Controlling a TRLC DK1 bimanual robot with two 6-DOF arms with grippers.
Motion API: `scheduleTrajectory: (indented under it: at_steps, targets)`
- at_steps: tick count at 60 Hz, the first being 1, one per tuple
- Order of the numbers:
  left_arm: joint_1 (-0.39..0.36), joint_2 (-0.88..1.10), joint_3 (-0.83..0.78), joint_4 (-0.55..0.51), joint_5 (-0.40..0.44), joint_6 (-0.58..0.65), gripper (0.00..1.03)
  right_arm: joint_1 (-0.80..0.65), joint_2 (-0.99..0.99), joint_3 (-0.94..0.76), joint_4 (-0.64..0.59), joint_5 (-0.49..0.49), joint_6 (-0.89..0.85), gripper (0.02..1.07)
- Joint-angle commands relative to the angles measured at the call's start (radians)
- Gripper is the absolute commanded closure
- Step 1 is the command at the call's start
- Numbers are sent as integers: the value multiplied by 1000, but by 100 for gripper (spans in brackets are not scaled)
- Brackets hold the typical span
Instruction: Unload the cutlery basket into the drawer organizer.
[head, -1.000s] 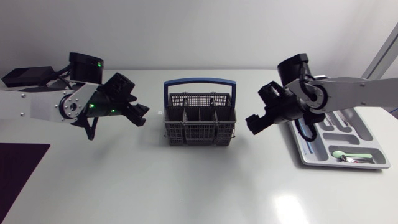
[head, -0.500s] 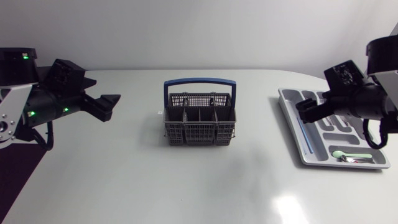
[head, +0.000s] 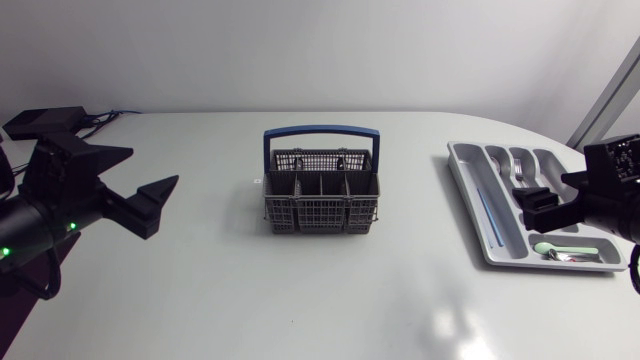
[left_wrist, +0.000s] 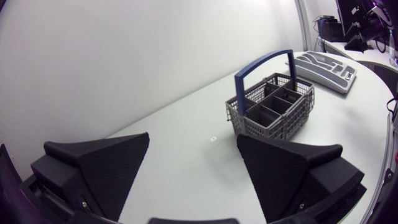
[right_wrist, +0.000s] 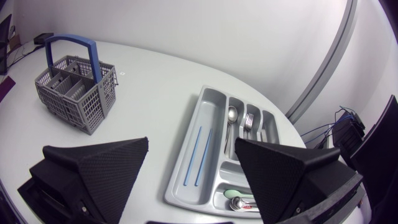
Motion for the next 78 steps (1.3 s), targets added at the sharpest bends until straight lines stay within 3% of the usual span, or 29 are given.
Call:
scheduleTrajectory:
  at_steps: [1,9,32,78]
  targets:
    - [-33,-63,-46,-30,-4,-27,4,-1,-36,-49,-2,-8,-3,7]
    - [-13,-110,-58,-68,-10,-72,4,-1,-112,-96,-1,-21,-34,7]
    - [71,-329,-184,-47,-24,-176,4,1,-325,-239,55,-16,-63,7]
    - [94,-741,-490,-28,-154,-401,4,165,-738,-533,227,131,301,7]
